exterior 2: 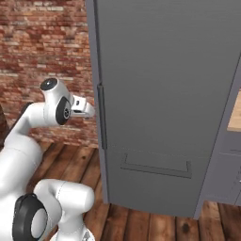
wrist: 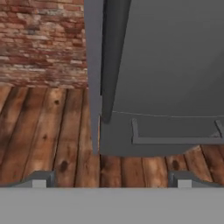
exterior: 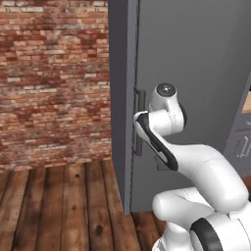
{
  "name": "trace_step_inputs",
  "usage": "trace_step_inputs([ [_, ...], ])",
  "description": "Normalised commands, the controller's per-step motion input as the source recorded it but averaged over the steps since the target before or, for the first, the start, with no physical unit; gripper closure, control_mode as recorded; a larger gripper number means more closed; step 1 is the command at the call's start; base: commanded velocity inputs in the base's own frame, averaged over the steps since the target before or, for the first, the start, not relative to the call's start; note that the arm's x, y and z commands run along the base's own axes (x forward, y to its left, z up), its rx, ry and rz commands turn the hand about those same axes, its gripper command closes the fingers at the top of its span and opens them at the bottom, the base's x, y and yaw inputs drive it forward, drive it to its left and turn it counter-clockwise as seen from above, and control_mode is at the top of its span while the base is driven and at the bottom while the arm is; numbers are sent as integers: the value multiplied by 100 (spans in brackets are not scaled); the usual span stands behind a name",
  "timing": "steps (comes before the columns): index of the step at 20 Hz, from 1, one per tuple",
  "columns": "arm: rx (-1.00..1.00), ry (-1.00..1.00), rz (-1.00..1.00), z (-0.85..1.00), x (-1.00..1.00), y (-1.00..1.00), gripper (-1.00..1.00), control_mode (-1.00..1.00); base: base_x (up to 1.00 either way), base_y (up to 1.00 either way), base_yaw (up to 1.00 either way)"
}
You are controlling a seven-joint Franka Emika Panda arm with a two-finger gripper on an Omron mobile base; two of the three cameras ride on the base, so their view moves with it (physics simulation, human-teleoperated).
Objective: Retrieve the sausage and cheese from the fridge and place them on the cutting board on the counter.
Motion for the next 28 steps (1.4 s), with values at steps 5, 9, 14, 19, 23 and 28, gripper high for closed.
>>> trace_step_inputs([
  [5,15,-1,0,1,37,-14,-100,-100,0,0,0],
  [9,12,0,0,0,43,-19,-100,-100,0,0,0],
  [14,10,-5,2,-2,54,-18,-100,-100,0,0,0],
  [19,1,-5,2,-6,56,-3,-100,-100,0,0,0],
  [23,0,-9,5,-25,27,-2,-100,-100,0,0,0],
  [28,0,-7,3,-25,35,0,-100,-100,0,0,0],
])
